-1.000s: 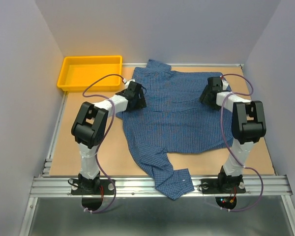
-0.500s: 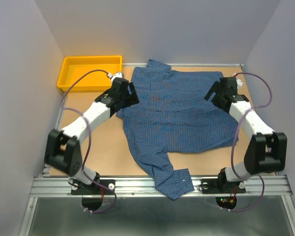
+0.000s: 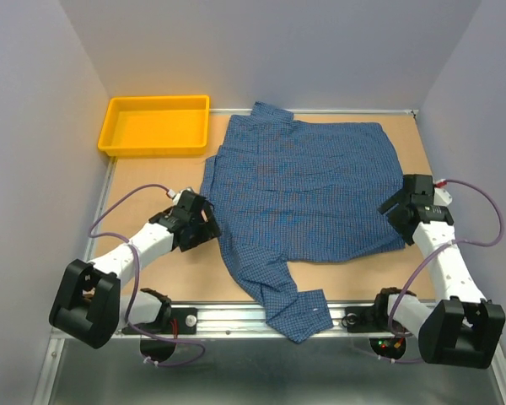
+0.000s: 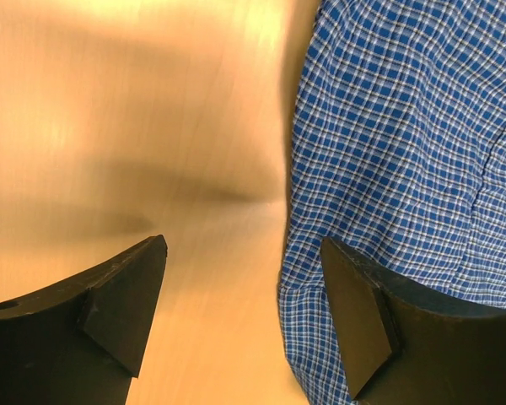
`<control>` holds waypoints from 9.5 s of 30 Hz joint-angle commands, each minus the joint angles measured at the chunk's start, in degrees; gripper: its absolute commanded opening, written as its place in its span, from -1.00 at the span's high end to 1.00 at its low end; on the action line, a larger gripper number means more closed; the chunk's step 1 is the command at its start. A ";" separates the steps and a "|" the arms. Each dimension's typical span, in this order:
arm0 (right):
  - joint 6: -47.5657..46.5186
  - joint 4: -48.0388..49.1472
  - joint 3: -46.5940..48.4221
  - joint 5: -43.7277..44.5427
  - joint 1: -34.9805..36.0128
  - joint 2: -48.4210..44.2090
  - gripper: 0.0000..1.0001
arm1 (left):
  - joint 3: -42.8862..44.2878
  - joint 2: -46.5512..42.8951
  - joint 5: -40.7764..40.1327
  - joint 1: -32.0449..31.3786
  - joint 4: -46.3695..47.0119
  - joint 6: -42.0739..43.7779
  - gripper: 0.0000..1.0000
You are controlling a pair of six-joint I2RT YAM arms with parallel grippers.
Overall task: Fold and stack the long sleeve shirts
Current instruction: Fold the shirt
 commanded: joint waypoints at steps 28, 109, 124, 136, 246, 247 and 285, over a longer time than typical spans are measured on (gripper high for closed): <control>13.25 -9.53 -4.23 5.95 -4.26 1.08 0.99 | 0.00 3.76 2.69 2.29 6.45 4.47 -0.67; -9.25 2.33 28.99 -5.91 -2.42 30.25 0.86 | 35.06 29.94 -0.12 3.70 -12.35 16.16 0.81; -8.37 7.17 34.26 -1.25 -2.51 41.50 0.73 | 40.87 34.35 1.55 4.31 -10.33 16.16 0.60; -12.24 10.51 41.03 -8.01 -2.42 46.07 0.34 | 35.95 32.68 1.99 5.10 -7.70 15.37 0.45; -36.08 5.94 48.00 3.51 35.59 41.87 -0.53 | 11.16 3.85 1.46 5.54 1.71 5.62 -0.61; -32.06 5.94 46.15 1.14 33.20 38.03 -0.53 | 11.77 4.28 1.55 5.54 1.71 5.44 -0.61; -6.17 24.05 0.68 -23.30 -4.74 12.07 -0.44 | 2.73 5.99 8.68 5.81 10.33 0.42 -0.40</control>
